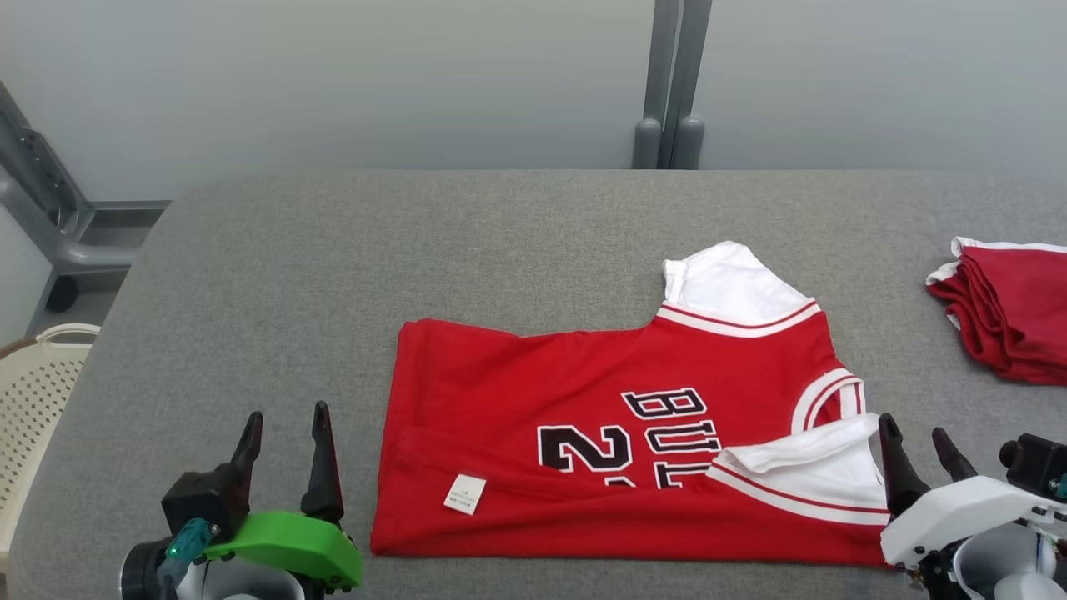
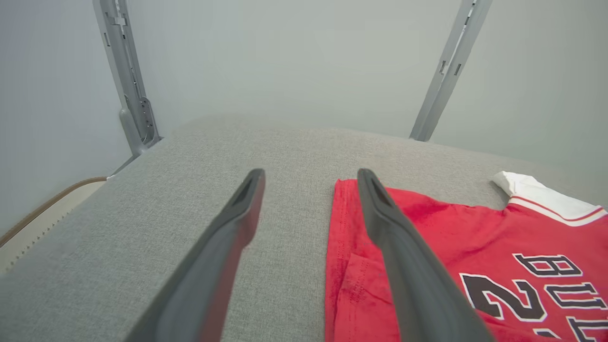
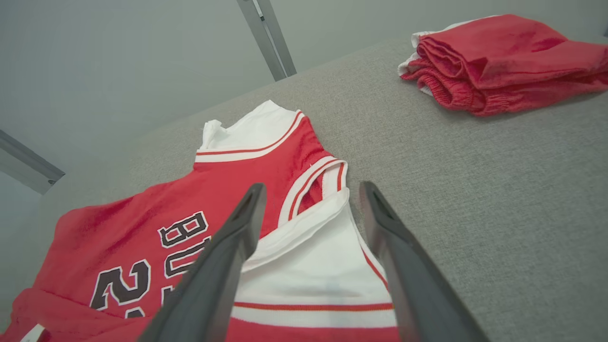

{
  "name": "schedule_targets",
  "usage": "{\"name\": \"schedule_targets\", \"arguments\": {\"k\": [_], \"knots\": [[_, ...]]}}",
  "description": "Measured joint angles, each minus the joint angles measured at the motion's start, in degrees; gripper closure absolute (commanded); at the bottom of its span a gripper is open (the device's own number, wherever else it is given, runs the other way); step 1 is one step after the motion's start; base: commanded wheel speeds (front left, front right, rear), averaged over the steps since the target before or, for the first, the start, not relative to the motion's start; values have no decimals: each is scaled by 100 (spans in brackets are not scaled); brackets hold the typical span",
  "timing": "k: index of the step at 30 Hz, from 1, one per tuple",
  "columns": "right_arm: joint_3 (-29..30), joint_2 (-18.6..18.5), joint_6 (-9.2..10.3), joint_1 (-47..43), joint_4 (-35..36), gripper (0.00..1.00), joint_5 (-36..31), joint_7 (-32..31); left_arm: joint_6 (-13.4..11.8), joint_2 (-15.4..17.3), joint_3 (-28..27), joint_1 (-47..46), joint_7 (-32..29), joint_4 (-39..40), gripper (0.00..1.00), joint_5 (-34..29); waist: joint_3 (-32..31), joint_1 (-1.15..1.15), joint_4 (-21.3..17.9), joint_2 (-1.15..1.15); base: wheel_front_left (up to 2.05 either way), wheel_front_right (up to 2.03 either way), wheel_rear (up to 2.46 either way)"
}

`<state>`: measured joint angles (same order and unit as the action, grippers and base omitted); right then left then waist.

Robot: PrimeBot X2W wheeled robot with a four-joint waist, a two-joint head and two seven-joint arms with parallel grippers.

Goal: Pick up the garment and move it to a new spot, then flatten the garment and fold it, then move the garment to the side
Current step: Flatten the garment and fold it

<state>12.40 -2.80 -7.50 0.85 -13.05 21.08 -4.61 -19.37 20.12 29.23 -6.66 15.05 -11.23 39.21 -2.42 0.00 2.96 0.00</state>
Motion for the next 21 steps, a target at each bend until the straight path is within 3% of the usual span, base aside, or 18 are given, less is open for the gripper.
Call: {"name": "schedule_targets", "arguments": {"k": [7, 15, 21], "knots": [[-479, 1, 0, 178, -102, 0, 48, 787, 561, -307, -621, 310, 2, 324, 0, -688, -92, 0, 26, 0, 0, 0, 0], [-902, 0, 1, 175, 9, 0, -199, 1138, 987, -318, -904, 478, 9, -26, 0, -800, -167, 0, 40, 0, 0, 0, 0], [-1226, 4, 0, 172, -31, 0, -214, 1382, 1770, -535, -1403, 480, 9, 101, 0, -627, -189, 0, 112, 0, 0, 0, 0]]}}
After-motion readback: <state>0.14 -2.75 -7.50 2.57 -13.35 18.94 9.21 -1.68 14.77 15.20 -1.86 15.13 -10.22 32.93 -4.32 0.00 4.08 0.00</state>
